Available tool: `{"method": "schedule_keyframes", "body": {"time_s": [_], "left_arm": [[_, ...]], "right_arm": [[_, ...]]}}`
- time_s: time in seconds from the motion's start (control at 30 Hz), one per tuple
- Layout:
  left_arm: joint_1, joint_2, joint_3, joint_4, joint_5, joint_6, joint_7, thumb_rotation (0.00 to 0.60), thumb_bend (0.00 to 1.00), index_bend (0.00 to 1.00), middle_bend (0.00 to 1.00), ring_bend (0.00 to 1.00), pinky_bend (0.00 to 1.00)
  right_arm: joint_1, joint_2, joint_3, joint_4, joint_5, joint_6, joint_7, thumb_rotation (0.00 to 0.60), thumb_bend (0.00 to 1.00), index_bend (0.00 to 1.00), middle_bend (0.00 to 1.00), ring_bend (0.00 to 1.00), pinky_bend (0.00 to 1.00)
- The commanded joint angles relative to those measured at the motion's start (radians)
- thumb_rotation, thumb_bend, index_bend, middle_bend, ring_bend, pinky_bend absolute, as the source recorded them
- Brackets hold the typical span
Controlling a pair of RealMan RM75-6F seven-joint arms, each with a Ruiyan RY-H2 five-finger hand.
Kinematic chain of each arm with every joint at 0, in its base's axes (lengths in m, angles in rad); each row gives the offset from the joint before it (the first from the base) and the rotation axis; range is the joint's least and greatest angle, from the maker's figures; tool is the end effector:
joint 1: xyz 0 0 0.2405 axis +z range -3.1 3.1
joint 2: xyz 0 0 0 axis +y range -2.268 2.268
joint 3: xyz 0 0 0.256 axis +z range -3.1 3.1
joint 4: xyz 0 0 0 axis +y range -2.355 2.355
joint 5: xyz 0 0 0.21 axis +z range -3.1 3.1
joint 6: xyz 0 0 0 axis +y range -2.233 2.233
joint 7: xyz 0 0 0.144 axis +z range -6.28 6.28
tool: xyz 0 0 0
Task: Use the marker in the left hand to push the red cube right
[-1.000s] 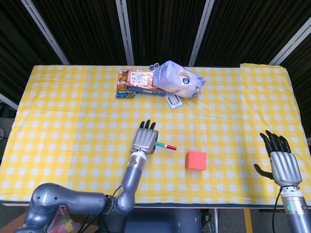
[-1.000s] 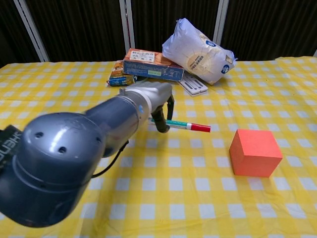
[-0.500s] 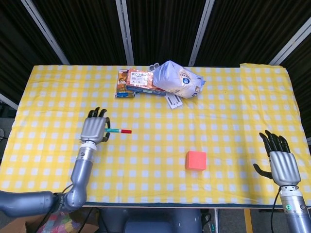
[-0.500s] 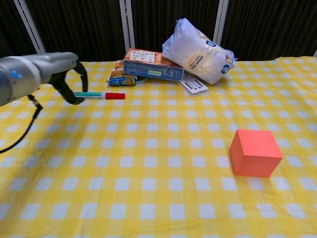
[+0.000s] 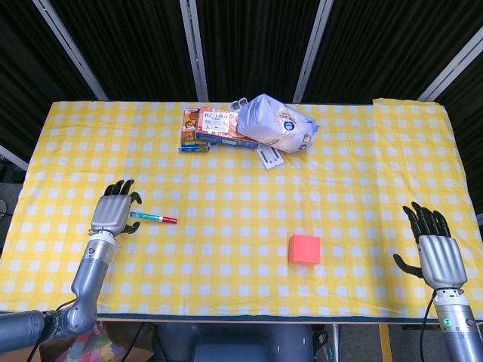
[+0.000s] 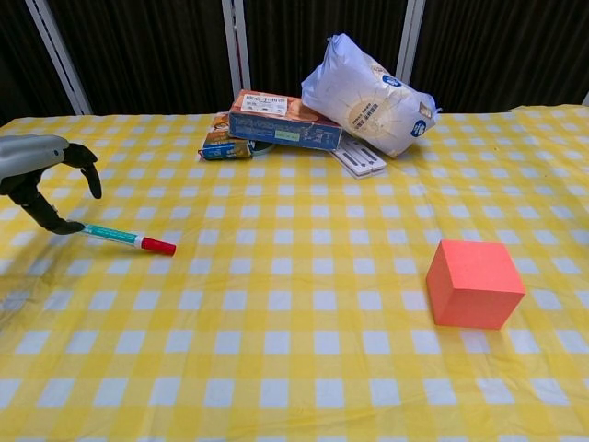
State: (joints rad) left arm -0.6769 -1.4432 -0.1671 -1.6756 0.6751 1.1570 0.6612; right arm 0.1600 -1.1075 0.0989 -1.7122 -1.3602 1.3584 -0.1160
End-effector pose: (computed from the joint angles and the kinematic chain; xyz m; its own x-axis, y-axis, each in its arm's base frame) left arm -0.2014 0.3252 0.0250 0.4713 0.3222 0.8210 0.8689 -0.0101 -0.4948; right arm -0.2966 -0.2108 0.1494 0.3972 -0.0696 0.9151 -0.9158 0.0349 0.4001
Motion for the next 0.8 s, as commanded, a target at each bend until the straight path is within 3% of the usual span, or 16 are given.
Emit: {"method": "schedule_keyframes", "body": {"time_s": [0.03, 0.13, 0.33, 0.53, 0.8], "left_arm": [[0.007, -0.004, 0.006, 0.014, 0.016, -0.011, -0.029, 0.6, 0.3, 0.31, 0.02, 0.0, 0.08], [0.023, 0.008, 0.007, 0.002, 0.03, -0.004, -0.06, 0.6, 0.3, 0.27, 0.02, 0.0, 0.07], [0.113, 0.078, 0.01, -0.073, 0.16, 0.075, -0.224, 0.6, 0.29, 0.07, 0.01, 0.0, 0.06], [0.263, 0.182, 0.115, -0.052, 0.473, 0.273, -0.375, 0.6, 0.2, 0.05, 0.0, 0.0, 0.06], [0.422, 0.283, 0.204, 0.006, 0.622, 0.425, -0.502, 0.6, 0.12, 0.03, 0.0, 0.0, 0.03]], "right_arm": [[0.0, 0.001, 0.0, 0.001, -0.002, 0.0, 0.002, 0.6, 0.3, 0.0, 0.0, 0.0, 0.0], [-0.001, 0.002, -0.001, 0.003, -0.005, 0.001, 0.006, 0.6, 0.3, 0.0, 0.0, 0.0, 0.0], [-0.001, 0.001, -0.002, 0.007, -0.012, 0.006, 0.007, 0.6, 0.3, 0.0, 0.0, 0.0, 0.0], [-0.001, -0.005, -0.002, 0.013, -0.019, 0.015, -0.009, 0.6, 0.3, 0.0, 0.0, 0.0, 0.0], [0.002, -0.018, -0.001, 0.021, -0.029, 0.023, -0.033, 0.6, 0.3, 0.0, 0.0, 0.0, 0.0]]}}
